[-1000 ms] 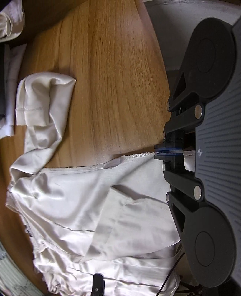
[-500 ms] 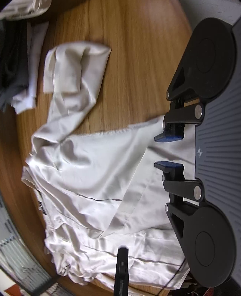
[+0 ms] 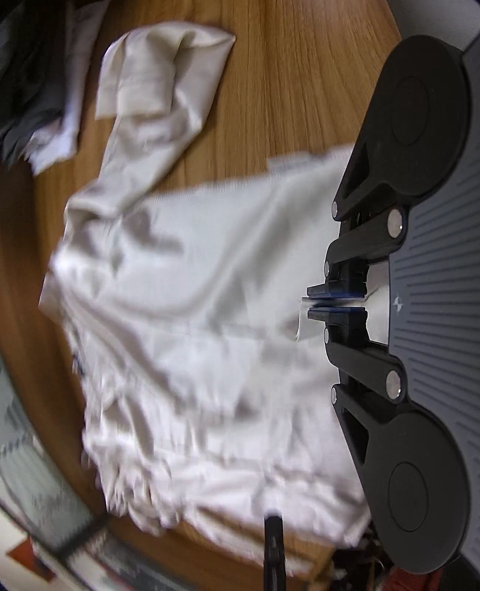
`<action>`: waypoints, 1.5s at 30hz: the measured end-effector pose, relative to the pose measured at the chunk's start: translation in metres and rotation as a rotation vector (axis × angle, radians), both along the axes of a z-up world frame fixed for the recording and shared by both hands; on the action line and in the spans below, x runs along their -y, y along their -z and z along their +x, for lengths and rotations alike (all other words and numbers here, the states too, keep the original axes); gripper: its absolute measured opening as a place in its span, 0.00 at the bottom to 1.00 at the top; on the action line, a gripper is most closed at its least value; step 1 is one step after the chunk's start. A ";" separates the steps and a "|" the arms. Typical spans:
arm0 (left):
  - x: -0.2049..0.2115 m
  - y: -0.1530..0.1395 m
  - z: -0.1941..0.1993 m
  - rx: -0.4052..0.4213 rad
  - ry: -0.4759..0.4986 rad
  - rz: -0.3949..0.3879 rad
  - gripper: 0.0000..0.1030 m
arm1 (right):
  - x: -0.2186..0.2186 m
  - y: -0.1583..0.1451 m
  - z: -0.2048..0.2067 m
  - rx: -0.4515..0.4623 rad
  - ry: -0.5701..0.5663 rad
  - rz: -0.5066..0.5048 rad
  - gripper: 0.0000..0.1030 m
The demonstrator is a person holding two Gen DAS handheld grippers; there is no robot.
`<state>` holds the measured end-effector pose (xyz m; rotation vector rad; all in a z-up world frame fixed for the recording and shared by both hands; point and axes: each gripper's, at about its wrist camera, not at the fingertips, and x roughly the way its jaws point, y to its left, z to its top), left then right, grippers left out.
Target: Fold clothes
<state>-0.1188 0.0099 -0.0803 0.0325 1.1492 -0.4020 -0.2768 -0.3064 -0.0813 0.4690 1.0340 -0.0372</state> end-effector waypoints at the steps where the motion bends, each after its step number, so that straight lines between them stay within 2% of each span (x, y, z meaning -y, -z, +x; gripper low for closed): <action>1: -0.005 0.000 -0.001 0.001 -0.004 -0.002 0.43 | -0.010 -0.006 -0.003 0.012 -0.020 0.018 0.04; 6: -0.025 0.001 -0.006 0.005 -0.015 -0.009 0.43 | -0.069 -0.023 -0.011 0.041 -0.145 0.069 0.04; 10: -0.043 0.003 -0.012 0.017 -0.018 0.012 0.43 | -0.111 -0.014 -0.006 0.021 -0.242 0.071 0.04; 15: -0.073 0.006 -0.021 0.032 -0.026 0.052 0.43 | -0.128 -0.010 -0.003 -0.002 -0.284 0.044 0.08; 16: -0.079 0.007 -0.023 0.032 -0.031 0.062 0.43 | -0.125 -0.012 -0.004 -0.001 -0.273 0.035 0.11; 17: -0.084 0.009 -0.025 0.031 -0.036 0.072 0.43 | -0.120 -0.012 -0.005 -0.002 -0.262 0.024 0.20; 18: -0.090 0.010 -0.026 0.029 -0.042 0.079 0.43 | -0.113 -0.013 -0.005 -0.003 -0.247 0.008 0.24; 22: -0.108 0.016 -0.031 0.024 -0.061 0.106 0.41 | -0.079 -0.010 -0.011 -0.037 -0.168 -0.069 0.24; 25: -0.113 0.020 -0.032 0.023 -0.062 0.116 0.36 | -0.048 -0.005 -0.019 -0.067 -0.084 -0.126 0.24; 31: -0.104 0.029 -0.029 0.025 -0.032 0.136 0.33 | 0.016 0.008 -0.044 -0.125 0.085 -0.222 0.24; 32: -0.102 0.031 -0.029 0.022 -0.031 0.141 0.33 | 0.025 0.010 -0.048 -0.135 0.108 -0.232 0.28; 38: -0.094 0.039 -0.027 0.026 -0.011 0.180 0.33 | 0.053 0.031 -0.055 -0.191 0.149 -0.251 0.30; 45: -0.096 0.045 -0.028 0.025 -0.025 0.207 0.31 | 0.056 0.040 -0.046 -0.194 0.136 -0.236 0.30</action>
